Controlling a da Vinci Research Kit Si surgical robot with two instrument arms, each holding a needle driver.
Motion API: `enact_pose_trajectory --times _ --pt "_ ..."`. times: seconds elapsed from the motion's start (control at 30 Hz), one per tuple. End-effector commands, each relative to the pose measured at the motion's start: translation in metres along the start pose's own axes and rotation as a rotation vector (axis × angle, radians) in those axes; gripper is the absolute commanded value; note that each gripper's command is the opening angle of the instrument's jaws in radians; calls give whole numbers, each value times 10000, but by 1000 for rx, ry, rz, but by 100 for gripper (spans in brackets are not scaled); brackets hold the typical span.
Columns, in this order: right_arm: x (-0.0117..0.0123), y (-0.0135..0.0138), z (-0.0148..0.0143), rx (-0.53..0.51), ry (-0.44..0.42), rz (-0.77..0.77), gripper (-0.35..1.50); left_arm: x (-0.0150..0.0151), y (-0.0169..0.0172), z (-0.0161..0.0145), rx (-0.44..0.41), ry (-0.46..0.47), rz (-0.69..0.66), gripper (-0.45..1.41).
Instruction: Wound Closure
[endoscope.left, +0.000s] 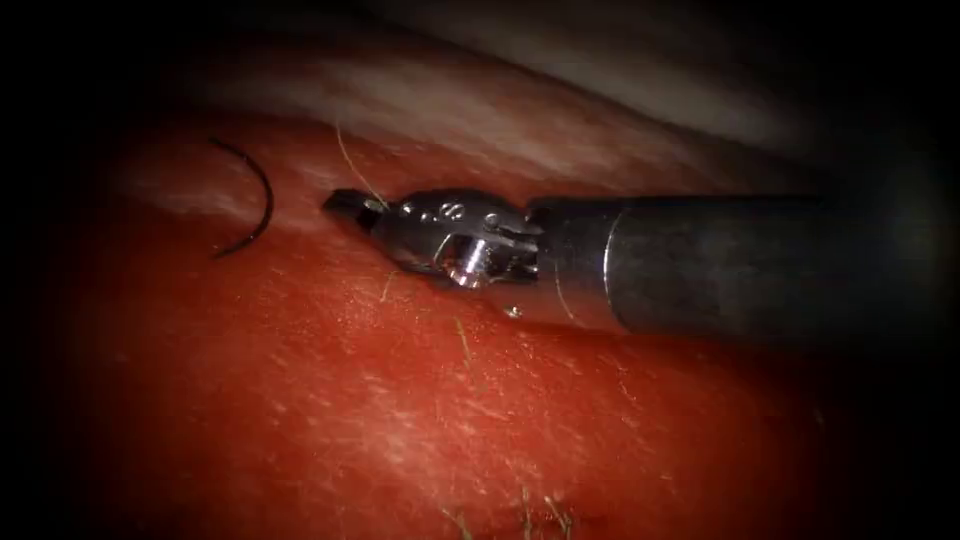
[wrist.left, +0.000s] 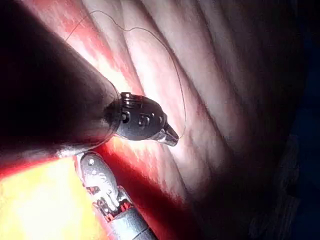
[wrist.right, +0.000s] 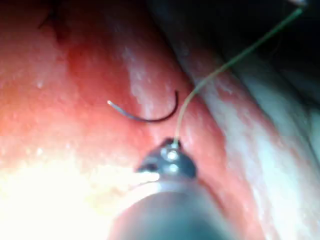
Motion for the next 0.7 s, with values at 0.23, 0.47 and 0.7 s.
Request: enact_pose_trajectory --times 0.23,0.47,0.7 --pt "26 32 -50 -117 88 33 148 -6 -4 8 -2 1 3 -35" --pt "25 70 -133 -140 80 61 148 -15 -2 29 0 3 12 -35" --pt "-5 115 -197 -209 21 51 148 -58 8 94 -28 -25 44 -35"
